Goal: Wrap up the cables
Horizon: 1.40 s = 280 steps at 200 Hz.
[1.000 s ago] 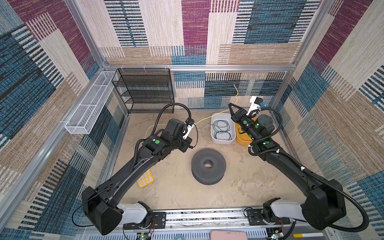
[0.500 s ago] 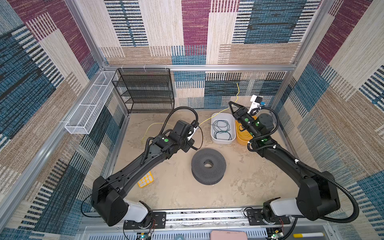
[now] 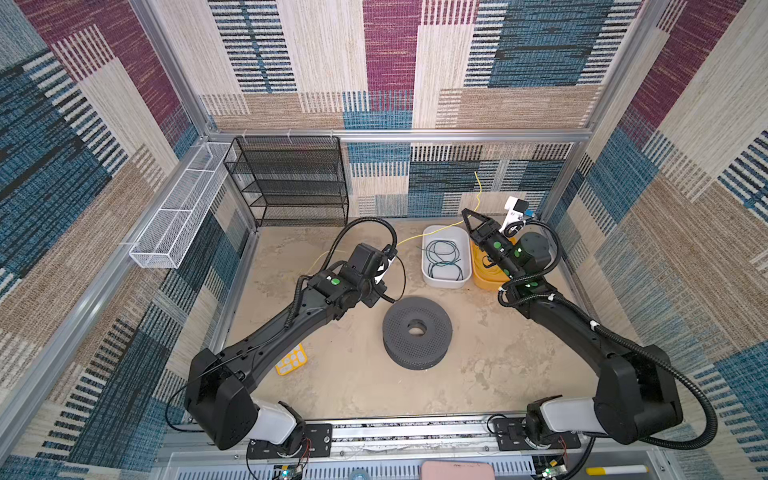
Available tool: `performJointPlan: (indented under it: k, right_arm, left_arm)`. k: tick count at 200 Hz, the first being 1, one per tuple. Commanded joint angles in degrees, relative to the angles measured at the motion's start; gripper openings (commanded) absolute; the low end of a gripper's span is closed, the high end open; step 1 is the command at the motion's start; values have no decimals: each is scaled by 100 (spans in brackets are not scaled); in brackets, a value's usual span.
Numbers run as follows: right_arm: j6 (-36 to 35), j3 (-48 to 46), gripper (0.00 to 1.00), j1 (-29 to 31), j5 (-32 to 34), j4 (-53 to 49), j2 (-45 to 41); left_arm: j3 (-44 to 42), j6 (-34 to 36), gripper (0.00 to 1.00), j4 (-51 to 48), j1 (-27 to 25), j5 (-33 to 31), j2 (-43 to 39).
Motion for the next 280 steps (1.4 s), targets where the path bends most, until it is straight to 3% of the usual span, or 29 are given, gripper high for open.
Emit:
performJointPlan:
  k: [1, 12, 40, 77, 97, 122, 145, 165, 218, 280]
  right_arm:
    - [-278, 2, 0, 0, 411, 174, -43]
    - [-344, 23, 0, 10, 519, 112, -30]
    - [-572, 109, 0, 10, 829, -37, 18]
    - [-838, 94, 0, 11, 1321, -227, -176]
    - [-958, 142, 0, 12, 1428, -269, -160]
    - [-910, 117, 0, 11, 1260, -103, -53]
    - [-867, 80, 0, 34, 1127, 7, 9]
    - [-930, 88, 0, 73, 1148, -131, -76]
    - [-859, -70, 0, 216, 1172, -458, -314]
    - [-858, -321, 0, 353, 1081, -437, -536]
  left_arm:
    - [101, 146, 57, -146, 10, -92, -78]
    - [152, 140, 62, -125, 10, -1, -106]
    - [87, 145, 64, -60, 10, 304, -363]
    - [-207, 241, 69, 110, 1, 724, -1241]
    - [-650, 413, 69, 696, 1, 313, -1789]
    - [-1012, 528, 78, 1630, 1, 221, -2253]
    - [-371, 497, 78, 1691, -4, 618, -1769]
    - [108, 630, 71, 2120, -80, 992, -1216]
    - [1897, 666, 73, 2441, -178, 2168, 586]
    - [2253, 1030, 74, 2696, -339, 2502, 1636]
